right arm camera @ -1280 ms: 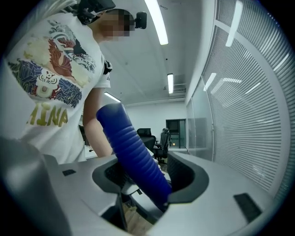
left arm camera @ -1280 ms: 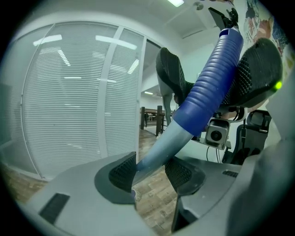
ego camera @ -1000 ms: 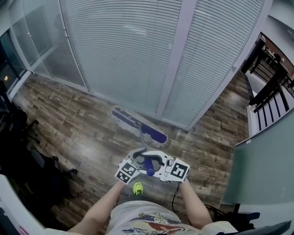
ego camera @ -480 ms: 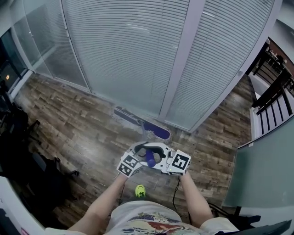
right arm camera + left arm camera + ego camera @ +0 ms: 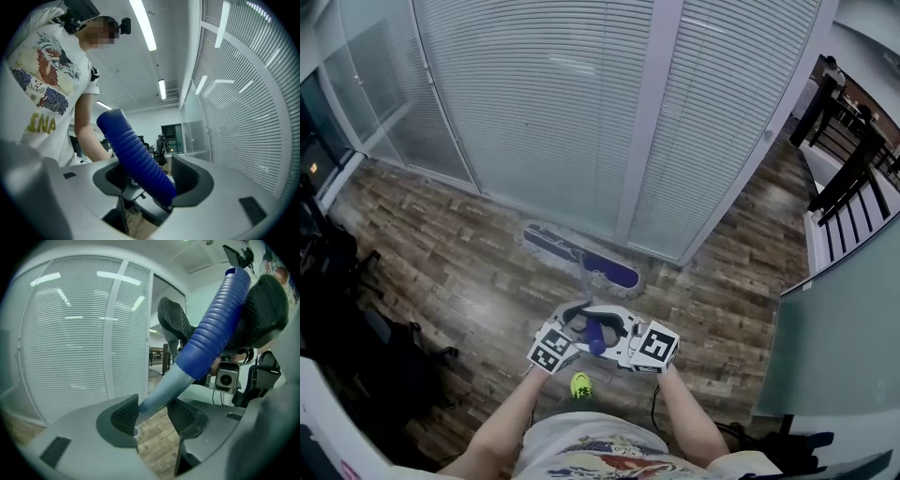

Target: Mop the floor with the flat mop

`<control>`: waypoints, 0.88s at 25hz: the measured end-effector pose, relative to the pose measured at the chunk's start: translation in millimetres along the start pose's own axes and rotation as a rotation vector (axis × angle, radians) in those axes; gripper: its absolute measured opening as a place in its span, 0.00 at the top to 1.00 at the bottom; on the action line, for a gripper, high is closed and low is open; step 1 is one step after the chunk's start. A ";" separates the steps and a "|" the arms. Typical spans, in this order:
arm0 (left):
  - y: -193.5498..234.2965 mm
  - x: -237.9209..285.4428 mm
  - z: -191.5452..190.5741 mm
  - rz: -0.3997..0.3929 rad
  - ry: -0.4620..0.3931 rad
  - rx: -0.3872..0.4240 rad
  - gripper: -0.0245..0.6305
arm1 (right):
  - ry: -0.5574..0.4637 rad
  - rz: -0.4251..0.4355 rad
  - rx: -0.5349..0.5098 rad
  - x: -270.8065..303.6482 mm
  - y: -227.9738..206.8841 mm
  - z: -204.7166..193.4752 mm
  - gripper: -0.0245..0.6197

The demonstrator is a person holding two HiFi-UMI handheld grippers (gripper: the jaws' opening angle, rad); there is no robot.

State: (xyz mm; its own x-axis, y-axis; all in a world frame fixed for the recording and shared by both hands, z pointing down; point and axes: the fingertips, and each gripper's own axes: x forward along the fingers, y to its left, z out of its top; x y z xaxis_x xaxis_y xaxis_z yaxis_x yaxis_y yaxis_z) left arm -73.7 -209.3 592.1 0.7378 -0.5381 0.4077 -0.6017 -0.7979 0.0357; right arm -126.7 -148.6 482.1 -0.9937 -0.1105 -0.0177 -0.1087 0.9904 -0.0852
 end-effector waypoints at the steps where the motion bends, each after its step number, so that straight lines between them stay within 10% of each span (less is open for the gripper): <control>1: -12.6 -4.8 -1.2 0.013 -0.001 -0.010 0.70 | -0.001 0.013 -0.001 -5.9 13.1 0.7 0.59; 22: -325.0 -118.7 -76.7 0.248 0.050 -0.105 0.74 | 0.082 0.343 -0.047 -143.2 337.6 -33.7 0.57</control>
State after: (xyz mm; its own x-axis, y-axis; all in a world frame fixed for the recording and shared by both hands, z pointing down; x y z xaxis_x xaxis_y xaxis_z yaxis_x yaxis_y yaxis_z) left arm 10.8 134.8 602.1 0.5496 -0.6974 0.4600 -0.7923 -0.6097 0.0224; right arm -22.0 204.4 489.5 -0.9713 0.2340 0.0427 0.2323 0.9717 -0.0419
